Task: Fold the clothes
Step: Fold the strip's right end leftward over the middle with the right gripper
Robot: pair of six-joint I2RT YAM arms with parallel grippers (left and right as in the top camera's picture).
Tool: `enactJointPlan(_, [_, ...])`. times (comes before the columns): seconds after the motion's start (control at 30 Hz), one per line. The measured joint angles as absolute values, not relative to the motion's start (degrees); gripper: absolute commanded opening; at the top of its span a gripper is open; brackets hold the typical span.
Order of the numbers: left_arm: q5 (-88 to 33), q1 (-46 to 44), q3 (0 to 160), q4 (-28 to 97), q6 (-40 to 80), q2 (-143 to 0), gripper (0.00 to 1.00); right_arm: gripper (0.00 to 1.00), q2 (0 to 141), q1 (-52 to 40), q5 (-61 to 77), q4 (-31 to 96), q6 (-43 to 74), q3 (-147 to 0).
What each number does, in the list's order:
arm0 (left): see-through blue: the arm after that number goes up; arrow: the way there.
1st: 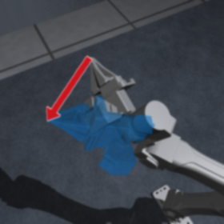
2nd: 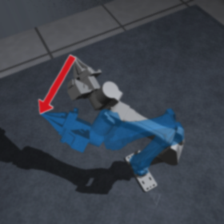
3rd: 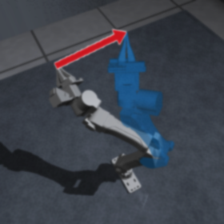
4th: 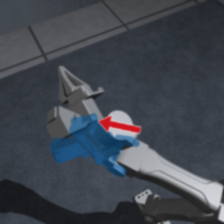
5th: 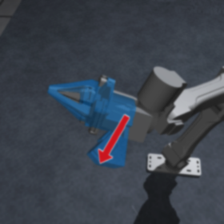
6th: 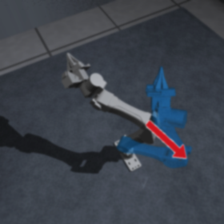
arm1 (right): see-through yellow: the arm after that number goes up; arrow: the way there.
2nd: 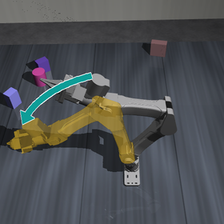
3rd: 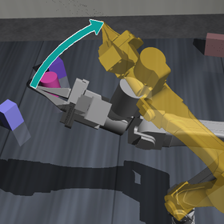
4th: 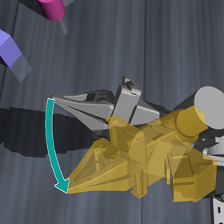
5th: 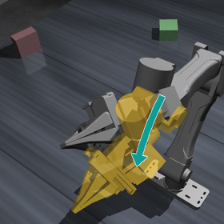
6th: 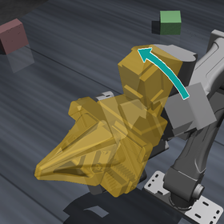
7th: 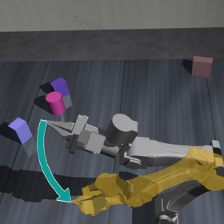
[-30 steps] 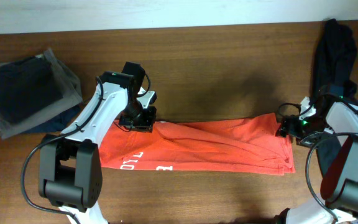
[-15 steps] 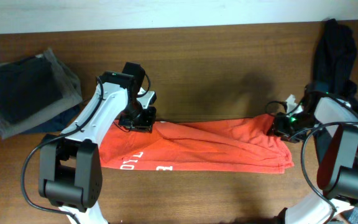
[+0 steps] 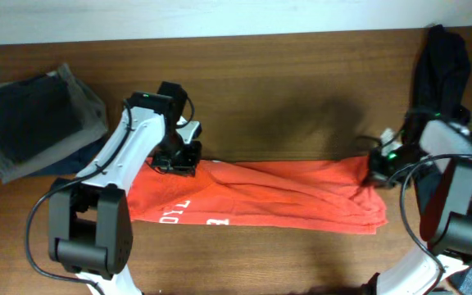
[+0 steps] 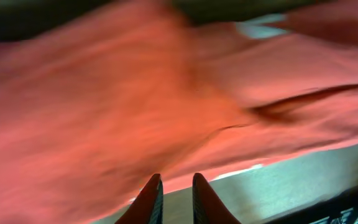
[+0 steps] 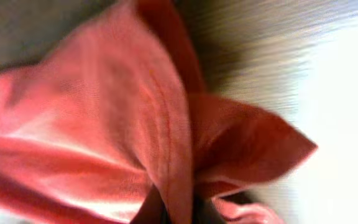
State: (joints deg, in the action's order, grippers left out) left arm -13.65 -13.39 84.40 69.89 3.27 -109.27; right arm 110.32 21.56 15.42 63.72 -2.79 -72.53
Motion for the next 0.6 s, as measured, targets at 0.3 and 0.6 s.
enactJointPlan(0.3, [-12.6,-9.13,84.86,71.07,3.27,-107.26,0.18,0.04,110.3,22.63,11.94,78.78,-2.74,-94.28])
enactJointPlan(0.6, [-12.58,-9.17,84.88,71.11,3.27,-107.26,0.17,0.04,110.32,3.7,11.46,80.16,0.64,-94.91])
